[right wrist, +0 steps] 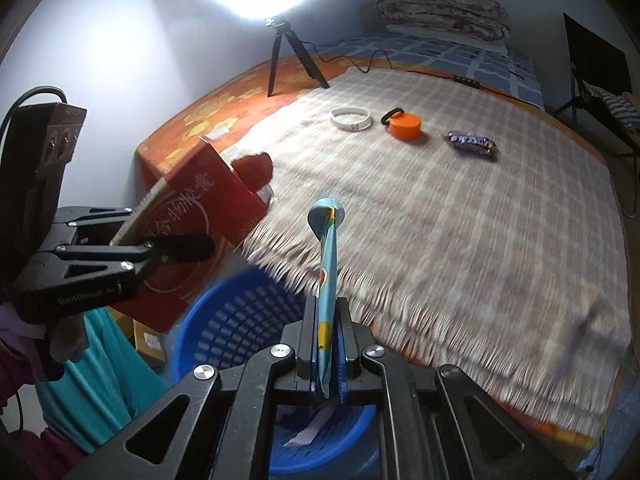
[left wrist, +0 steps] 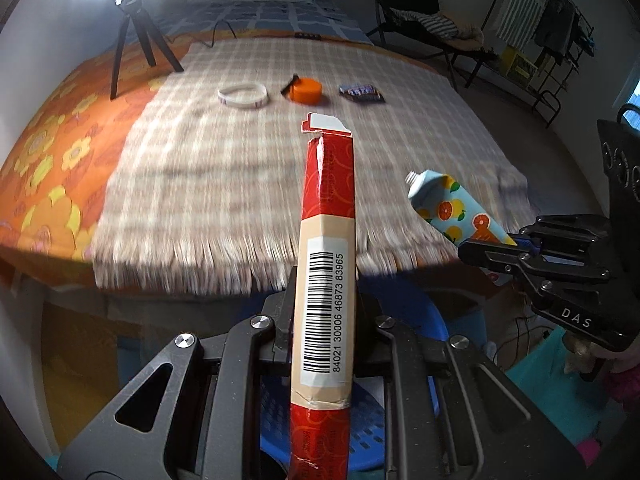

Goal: Collect trash
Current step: 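Carry the red box and blue tube over the blue basket, then open both tools to drop the red box and blue tube into the basket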

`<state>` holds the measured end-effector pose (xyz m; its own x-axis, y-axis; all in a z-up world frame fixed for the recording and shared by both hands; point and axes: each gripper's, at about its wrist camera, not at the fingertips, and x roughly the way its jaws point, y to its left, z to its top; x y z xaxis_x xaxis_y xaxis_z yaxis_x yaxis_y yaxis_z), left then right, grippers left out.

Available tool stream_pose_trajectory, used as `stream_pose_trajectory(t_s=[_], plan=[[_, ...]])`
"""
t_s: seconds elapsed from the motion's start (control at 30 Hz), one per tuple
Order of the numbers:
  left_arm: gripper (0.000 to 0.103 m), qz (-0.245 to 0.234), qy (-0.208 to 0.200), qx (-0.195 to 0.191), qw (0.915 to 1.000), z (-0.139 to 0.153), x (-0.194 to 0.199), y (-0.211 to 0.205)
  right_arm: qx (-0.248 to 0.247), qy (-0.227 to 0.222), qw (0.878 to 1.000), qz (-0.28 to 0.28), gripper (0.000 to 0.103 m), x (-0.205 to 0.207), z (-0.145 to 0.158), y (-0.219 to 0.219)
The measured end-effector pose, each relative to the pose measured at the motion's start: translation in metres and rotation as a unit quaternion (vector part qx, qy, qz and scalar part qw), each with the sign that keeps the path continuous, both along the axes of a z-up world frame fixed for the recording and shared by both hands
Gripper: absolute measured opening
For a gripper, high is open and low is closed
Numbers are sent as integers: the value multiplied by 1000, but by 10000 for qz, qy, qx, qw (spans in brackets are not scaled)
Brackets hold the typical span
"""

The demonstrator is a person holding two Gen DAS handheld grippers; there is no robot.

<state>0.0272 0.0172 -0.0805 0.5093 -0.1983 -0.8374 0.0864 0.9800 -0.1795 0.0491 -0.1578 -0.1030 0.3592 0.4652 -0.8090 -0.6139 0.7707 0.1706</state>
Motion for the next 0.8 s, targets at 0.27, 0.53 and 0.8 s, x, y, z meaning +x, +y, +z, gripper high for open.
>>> stream_pose_trajectory(t_s=[0.27, 0.53, 0.8], plan=[[16, 50, 350, -148, 9993, -27, -27, -8, -91, 104, 9999, 74, 5, -29, -15, 0], [16, 184, 747, -330, 9965, -57, -45, -9, -208, 295, 9993, 52, 5, -43, -37, -1], [16, 214, 1005, -328, 9942, -75, -47, -11, -304, 482, 9984, 68, 5, -50, -54, 3]])
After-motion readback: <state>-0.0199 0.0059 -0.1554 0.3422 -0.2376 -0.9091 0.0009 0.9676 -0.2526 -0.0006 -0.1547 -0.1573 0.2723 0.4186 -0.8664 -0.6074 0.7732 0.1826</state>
